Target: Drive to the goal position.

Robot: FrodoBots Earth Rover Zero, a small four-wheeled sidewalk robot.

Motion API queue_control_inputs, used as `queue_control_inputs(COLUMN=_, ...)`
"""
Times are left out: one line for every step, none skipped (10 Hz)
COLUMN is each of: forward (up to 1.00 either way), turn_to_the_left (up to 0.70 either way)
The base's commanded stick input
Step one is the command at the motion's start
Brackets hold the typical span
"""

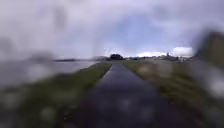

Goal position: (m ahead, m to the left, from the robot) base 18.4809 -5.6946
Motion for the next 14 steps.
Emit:
queue_control_inputs(forward=0.7, turn_to_the_left=0.0)
queue_control_inputs(forward=0.7, turn_to_the_left=0.0)
queue_control_inputs(forward=0.7, turn_to_the_left=0.0)
queue_control_inputs(forward=0.7, turn_to_the_left=-0.35)
queue_control_inputs(forward=0.7, turn_to_the_left=-0.35)
queue_control_inputs(forward=0.7, turn_to_the_left=-0.35)
queue_control_inputs(forward=0.7, turn_to_the_left=-0.35)
queue_control_inputs(forward=0.7, turn_to_the_left=-0.33)
queue_control_inputs(forward=0.7, turn_to_the_left=-0.16)
queue_control_inputs(forward=0.7, turn_to_the_left=0.0)
queue_control_inputs(forward=0.7, turn_to_the_left=0.0)
queue_control_inputs(forward=0.7, turn_to_the_left=0.0)
queue_control_inputs(forward=0.7, turn_to_the_left=0.0)
queue_control_inputs(forward=0.7, turn_to_the_left=0.0)
